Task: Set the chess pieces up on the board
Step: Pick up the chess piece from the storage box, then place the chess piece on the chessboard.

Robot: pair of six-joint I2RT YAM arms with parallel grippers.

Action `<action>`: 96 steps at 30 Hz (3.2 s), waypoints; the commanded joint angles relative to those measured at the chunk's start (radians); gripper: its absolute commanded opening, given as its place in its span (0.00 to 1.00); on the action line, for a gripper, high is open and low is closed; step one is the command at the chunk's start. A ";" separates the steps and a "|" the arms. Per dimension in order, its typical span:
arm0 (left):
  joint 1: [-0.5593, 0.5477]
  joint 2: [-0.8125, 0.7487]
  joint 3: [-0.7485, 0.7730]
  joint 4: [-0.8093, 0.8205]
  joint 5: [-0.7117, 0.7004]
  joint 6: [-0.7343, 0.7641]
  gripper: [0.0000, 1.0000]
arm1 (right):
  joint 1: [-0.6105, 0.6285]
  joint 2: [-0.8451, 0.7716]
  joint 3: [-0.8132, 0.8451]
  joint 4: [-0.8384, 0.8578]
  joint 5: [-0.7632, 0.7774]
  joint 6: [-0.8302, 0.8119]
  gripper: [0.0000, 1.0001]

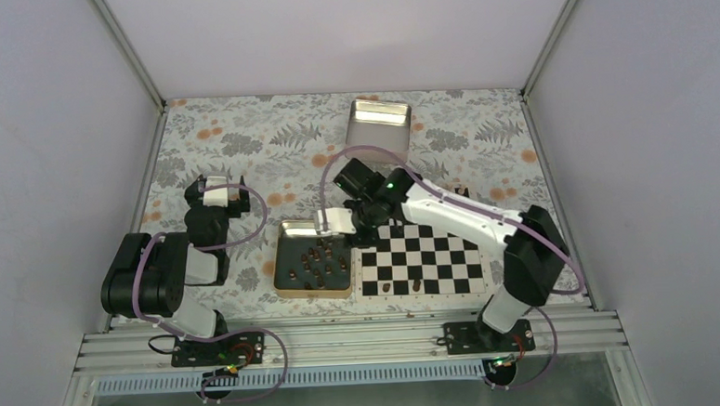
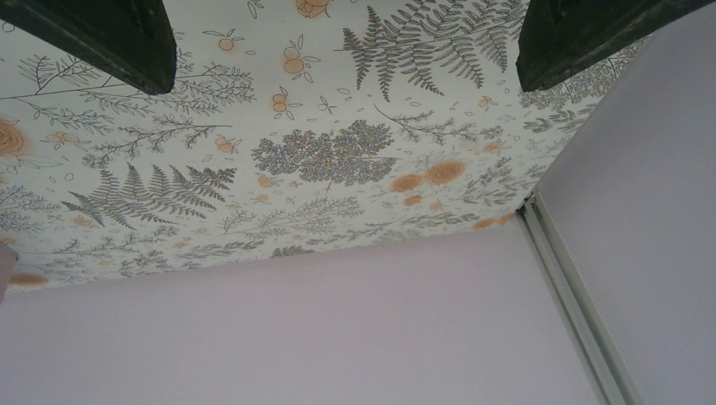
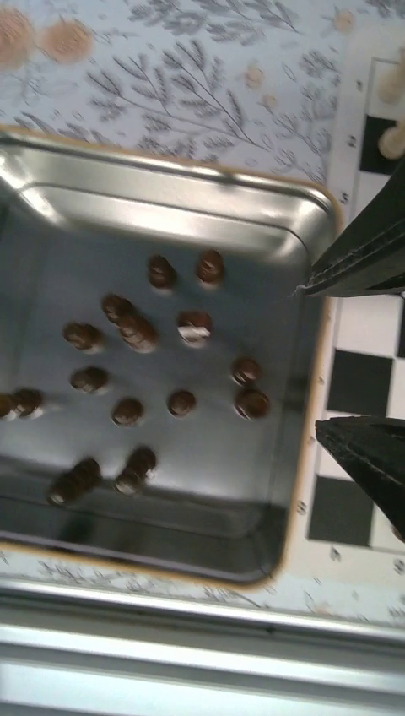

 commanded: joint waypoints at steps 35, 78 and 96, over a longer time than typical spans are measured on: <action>-0.003 0.010 0.004 0.051 0.000 -0.002 1.00 | 0.058 0.362 0.139 0.162 0.047 0.064 0.20; -0.003 0.011 0.005 0.051 -0.001 -0.003 1.00 | -0.544 -0.610 -0.596 -0.161 0.109 -0.176 0.04; -0.003 0.010 0.004 0.051 -0.001 -0.003 1.00 | -0.675 -0.652 -0.730 -0.127 0.101 -0.324 0.04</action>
